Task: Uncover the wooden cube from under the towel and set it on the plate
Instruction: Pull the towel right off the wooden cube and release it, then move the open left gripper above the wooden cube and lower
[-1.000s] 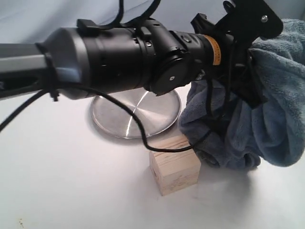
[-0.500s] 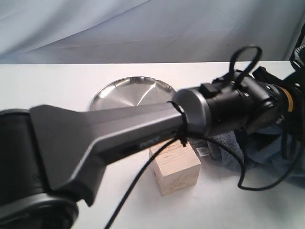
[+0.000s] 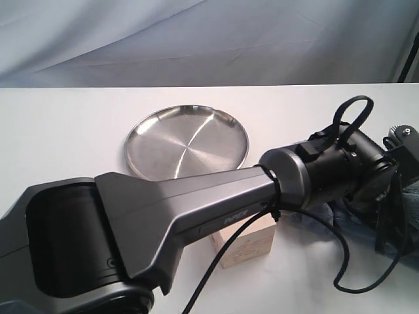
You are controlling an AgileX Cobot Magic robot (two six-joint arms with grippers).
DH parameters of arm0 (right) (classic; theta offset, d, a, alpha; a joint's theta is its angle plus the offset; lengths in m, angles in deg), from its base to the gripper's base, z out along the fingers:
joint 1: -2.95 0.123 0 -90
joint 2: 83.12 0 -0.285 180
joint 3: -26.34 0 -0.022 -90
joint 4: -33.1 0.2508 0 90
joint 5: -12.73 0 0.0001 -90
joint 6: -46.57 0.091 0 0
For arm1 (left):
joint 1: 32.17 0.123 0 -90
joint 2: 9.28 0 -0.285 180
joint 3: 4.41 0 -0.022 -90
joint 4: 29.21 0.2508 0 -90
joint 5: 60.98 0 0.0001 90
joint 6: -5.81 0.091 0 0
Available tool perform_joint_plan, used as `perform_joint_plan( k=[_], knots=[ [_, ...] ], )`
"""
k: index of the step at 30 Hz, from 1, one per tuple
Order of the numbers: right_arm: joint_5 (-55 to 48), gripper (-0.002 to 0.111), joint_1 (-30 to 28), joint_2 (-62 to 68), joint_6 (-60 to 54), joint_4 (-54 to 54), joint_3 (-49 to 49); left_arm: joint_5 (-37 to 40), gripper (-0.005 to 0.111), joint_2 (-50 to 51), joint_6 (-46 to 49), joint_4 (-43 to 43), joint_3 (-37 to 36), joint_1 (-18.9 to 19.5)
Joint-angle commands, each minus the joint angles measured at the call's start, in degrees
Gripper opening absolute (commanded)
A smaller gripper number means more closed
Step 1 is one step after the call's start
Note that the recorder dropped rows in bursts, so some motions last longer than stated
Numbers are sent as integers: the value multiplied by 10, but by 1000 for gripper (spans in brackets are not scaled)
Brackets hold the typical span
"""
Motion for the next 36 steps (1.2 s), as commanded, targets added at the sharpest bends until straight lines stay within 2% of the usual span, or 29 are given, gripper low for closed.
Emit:
perform_joint_plan(
  k=[1, 6, 9, 11, 28, 31, 33, 36],
  knots=[
    [-7, 3, 0, -4, 2, 3, -1, 25, 30, 4, -44, 29, 5, -2],
    [-7, 3, 0, -4, 2, 3, -1, 31, 62, 4, -98, 26, 8, -2],
    [-7, 3, 0, -4, 2, 3, -1, 43, 73, 4, -107, 23, 8, -2],
    [-7, 3, 0, -4, 2, 3, -1, 49, 75, 1, -107, 21, 8, -4],
    [-7, 3, 0, -4, 2, 3, -1, 110, 75, -58, -106, 26, 8, -3],
    [-7, 3, 0, -4, 2, 3, -1, 136, 75, -69, -139, 26, 8, -3],
    [-7, 3, 0, -4, 2, 3, -1, 141, 66, -78, -187, 28, 8, -3],
    [-7, 3, 0, -4, 2, 3, -1, 145, 40, -95, -251, 68, 8, -2]
  ],
)
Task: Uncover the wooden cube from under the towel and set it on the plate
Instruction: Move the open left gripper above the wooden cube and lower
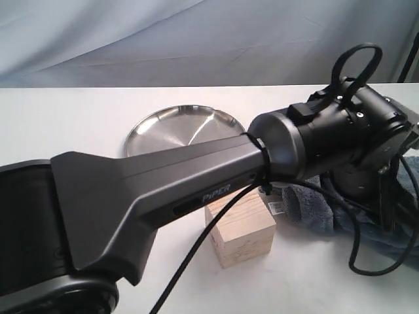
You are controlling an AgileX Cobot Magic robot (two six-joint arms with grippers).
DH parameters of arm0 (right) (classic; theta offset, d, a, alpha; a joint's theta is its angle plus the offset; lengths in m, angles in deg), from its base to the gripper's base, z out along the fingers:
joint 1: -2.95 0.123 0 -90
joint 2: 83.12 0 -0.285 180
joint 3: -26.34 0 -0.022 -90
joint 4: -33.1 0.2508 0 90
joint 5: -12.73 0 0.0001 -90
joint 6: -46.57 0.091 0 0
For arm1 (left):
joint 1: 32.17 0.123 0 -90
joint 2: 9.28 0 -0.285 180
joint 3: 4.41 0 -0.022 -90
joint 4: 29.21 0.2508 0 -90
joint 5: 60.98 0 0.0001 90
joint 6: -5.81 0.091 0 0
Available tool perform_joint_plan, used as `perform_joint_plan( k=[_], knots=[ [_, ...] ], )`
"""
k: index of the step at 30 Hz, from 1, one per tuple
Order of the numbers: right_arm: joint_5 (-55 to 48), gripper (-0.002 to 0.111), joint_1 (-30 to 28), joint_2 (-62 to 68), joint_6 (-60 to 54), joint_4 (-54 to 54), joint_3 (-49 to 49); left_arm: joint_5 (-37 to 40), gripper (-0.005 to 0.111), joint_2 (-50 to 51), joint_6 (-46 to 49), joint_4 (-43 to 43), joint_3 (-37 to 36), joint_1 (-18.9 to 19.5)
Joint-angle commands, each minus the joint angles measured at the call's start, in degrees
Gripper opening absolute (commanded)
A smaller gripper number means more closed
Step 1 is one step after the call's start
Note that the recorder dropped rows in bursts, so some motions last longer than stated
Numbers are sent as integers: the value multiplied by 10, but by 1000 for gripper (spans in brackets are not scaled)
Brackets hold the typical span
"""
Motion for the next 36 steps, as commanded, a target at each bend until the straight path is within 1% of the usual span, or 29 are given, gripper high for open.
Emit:
perform_joint_plan(
  k=[1, 2, 4, 5, 9, 11, 12, 14, 17, 18, 20, 22, 26, 29, 31, 36],
  knots=[
    [-7, 3, 0, -4, 2, 3, -1, 14, 29, -39, -101, 61, 2, -2],
    [-7, 3, 0, -4, 2, 3, -1, 18, 21, -43, -107, 80, 2, -2],
    [-7, 3, 0, -4, 2, 3, -1, 35, 1, -56, -107, 121, 2, -1],
    [-7, 3, 0, -4, 2, 3, -1, 45, 0, -60, -113, 144, 2, -1],
    [-7, 3, 0, -4, 2, 3, -1, 109, 0, -79, -185, 226, 2, 3],
    [-7, 3, 0, -4, 2, 3, -1, 149, 0, -87, -204, 229, 2, 12],
    [-7, 3, 0, -4, 2, 3, -1, 158, 0, -91, -206, 214, 2, 20],
    [-7, 3, 0, -4, 2, 3, -1, 158, 0, -96, -192, 150, 2, 42],
    [-7, 3, 0, -4, 2, 3, -1, 158, 0, -102, -68, -28, -1, 93],
    [-7, 3, 0, -4, 2, 3, -1, 158, 0, -103, -26, -74, -1, 109],
    [-7, 3, 0, -4, 2, 3, -1, 158, 0, -106, 25, -150, -1, 134],
    [-7, 3, 0, -4, 2, 3, -1, 158, 0, -109, 57, -158, -1, 146],
    [-7, 3, 0, -4, 2, 3, -1, 158, 0, -121, 124, -84, -1, 145],
    [-7, 3, 0, -4, 2, 3, -1, 158, 0, -135, 141, -83, -15, 144],
    [-7, 3, 0, -4, 2, 3, -1, 158, 0, -152, 142, -83, -46, 144],
    [-7, 3, 0, -4, 2, 3, -1, 158, 0, -199, 142, -83, -149, 144]
  ],
)
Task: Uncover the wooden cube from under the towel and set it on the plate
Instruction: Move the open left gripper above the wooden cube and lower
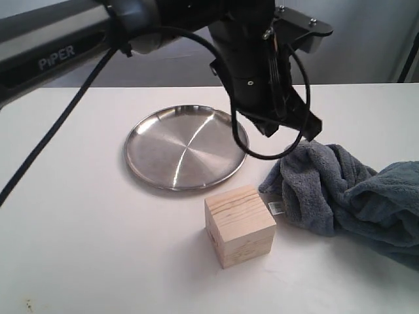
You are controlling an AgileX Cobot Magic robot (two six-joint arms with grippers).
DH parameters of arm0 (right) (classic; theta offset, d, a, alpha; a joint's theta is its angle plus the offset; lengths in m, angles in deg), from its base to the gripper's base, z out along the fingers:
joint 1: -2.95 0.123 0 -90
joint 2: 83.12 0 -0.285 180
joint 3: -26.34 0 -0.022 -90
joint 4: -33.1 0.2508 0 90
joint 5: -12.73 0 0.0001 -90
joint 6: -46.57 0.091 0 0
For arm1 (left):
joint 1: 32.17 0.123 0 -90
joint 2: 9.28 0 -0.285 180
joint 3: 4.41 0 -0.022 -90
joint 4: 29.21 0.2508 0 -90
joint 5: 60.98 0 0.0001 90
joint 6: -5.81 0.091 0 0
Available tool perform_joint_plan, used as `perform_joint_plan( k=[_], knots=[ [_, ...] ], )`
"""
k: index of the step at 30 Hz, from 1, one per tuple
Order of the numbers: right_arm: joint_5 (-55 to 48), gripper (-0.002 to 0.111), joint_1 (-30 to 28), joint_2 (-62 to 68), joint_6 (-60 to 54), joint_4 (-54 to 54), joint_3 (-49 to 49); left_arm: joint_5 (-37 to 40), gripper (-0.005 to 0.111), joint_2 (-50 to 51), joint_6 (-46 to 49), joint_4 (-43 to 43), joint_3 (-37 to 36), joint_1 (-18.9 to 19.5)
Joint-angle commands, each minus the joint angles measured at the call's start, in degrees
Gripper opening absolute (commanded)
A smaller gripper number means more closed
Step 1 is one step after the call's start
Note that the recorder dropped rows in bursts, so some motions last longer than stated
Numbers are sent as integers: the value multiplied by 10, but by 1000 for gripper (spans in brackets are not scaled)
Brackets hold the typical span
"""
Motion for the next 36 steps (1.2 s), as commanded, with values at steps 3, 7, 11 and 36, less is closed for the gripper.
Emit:
perform_joint_plan(
  k=[3, 7, 11, 36],
  knots=[
    [-7, 3, 0, -4, 2, 3, -1, 0, 0, -65, 37, 3, -138, -2],
    [-7, 3, 0, -4, 2, 3, -1, 0, 7, -94, 36, 14, -209, -2],
    [-7, 3, 0, -4, 2, 3, -1, 0, 29, -102, 11, 22, -250, -2],
    [-7, 3, 0, -4, 2, 3, -1, -134, 105, -50, 184, -25, -275, -2]
  ],
)
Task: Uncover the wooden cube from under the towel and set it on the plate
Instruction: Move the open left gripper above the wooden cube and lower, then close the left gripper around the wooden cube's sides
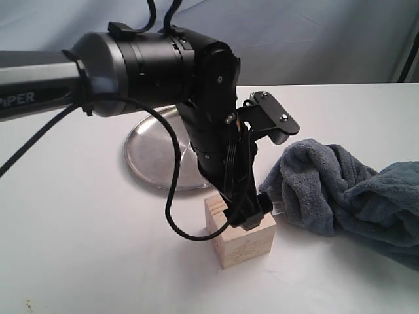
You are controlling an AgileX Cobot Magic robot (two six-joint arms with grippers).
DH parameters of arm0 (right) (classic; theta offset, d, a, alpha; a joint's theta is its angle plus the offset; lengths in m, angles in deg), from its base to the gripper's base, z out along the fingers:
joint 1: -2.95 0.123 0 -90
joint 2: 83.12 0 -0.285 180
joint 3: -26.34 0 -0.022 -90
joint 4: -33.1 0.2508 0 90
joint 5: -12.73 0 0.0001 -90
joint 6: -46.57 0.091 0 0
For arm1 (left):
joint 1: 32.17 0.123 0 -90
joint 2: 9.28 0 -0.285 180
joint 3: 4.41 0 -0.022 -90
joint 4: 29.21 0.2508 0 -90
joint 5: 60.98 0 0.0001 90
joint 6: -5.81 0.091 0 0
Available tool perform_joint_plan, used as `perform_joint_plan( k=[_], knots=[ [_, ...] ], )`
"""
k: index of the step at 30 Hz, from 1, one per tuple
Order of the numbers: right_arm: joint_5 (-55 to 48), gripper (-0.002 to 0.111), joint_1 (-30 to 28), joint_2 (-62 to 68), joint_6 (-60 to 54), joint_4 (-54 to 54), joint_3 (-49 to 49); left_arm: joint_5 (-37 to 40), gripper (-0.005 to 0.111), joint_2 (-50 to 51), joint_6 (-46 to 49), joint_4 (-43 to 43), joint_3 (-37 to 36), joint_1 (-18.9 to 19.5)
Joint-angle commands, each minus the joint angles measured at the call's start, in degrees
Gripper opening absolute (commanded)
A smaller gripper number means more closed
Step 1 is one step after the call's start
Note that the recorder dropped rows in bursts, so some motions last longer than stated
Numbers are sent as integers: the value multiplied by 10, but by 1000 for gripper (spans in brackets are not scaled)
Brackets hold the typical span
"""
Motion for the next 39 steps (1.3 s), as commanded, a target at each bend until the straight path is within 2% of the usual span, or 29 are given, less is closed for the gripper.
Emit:
perform_joint_plan(
  k=[1, 12, 22, 32, 36, 39],
  knots=[
    [-7, 3, 0, -4, 2, 3, -1, -13, 105, 21, 8, -6, -2, -2],
    [-7, 3, 0, -4, 2, 3, -1, -14, 105, 58, 8, -8, -2, -2],
    [-7, 3, 0, -4, 2, 3, -1, 9, 105, 39, 4, -8, 29, -2],
    [-7, 3, 0, -4, 2, 3, -1, 25, 105, 32, -131, -7, 41, -2],
    [-7, 3, 0, -4, 2, 3, -1, 25, 105, 32, -132, -9, 41, -2],
    [-7, 3, 0, -4, 2, 3, -1, 43, 105, 32, -115, -52, 41, -2]
  ],
)
